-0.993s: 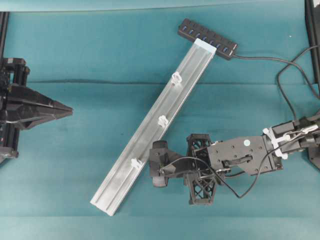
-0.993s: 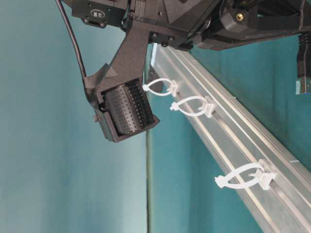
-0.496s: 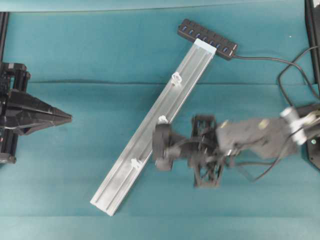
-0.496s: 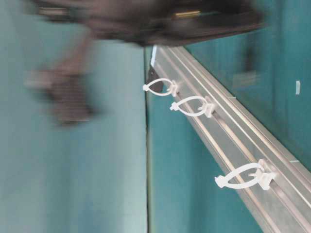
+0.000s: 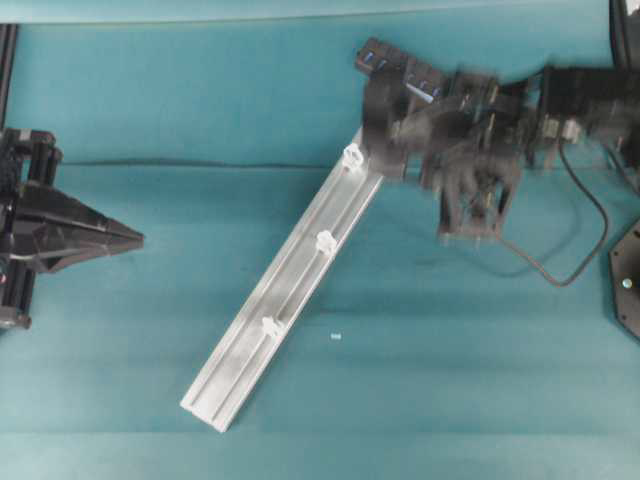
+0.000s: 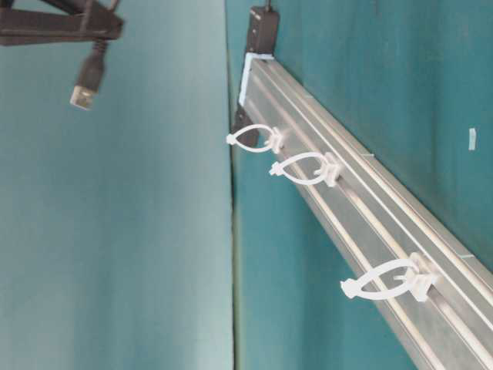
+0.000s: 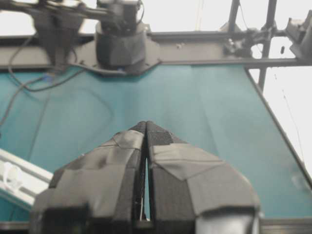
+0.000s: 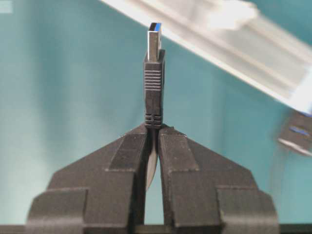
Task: Pass the USB cable through three rings with both arms.
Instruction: 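Lift the USB plug with the right gripper toward the first ring near the hub, then insert the plug tip through the first white ring with the right gripper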
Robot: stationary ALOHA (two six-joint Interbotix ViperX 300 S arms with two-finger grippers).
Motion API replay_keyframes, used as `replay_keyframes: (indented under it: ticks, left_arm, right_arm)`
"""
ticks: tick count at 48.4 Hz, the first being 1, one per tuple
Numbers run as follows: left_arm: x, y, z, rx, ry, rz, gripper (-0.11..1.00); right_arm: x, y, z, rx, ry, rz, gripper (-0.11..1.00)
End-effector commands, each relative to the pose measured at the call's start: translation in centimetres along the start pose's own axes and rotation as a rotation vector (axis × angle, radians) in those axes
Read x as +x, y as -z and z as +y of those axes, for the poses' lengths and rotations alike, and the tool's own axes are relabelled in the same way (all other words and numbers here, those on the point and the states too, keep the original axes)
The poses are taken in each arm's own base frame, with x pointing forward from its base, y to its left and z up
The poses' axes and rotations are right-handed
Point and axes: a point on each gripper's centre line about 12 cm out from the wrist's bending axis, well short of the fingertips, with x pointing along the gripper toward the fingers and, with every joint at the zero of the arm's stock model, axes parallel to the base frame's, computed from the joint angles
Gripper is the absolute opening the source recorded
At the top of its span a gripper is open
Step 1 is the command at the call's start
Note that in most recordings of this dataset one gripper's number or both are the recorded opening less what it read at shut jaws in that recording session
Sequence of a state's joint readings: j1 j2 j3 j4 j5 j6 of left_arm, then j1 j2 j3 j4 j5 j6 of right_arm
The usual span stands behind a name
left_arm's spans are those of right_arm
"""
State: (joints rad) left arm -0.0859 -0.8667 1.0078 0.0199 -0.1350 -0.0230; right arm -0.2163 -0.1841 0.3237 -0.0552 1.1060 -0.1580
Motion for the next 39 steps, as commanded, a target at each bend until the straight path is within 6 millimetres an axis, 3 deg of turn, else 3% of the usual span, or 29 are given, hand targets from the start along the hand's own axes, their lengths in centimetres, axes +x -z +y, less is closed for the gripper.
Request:
replay_keyframes:
  ticks: [1,16,23,39]
  left_arm:
    - [0.1,-1.0,0.0,-0.005,-0.001,-0.026,-0.02]
    - [0.1,-1.6,-0.2,-0.028,0.010,-0.043,-0.02]
    - [0.2,-1.7,-0.2,-0.054,0.011,-0.044,-0.02]
    - [0.1,-2.5,-0.5,-0.092,0.025,-0.065,-0.02]
  right_arm:
    - [-0.5,-0.1,-1.9,-0.011,0.028,-0.007,0.07]
    - [-0.2,0.4,-8.3,-0.059,0.089,0.019,0.07]
    - [2.2,1.1,-10.3,-0.137,0.069,0.086,0.07]
    - [7.9,1.1,-11.9,-0.299,0.015,0.174,0.07]
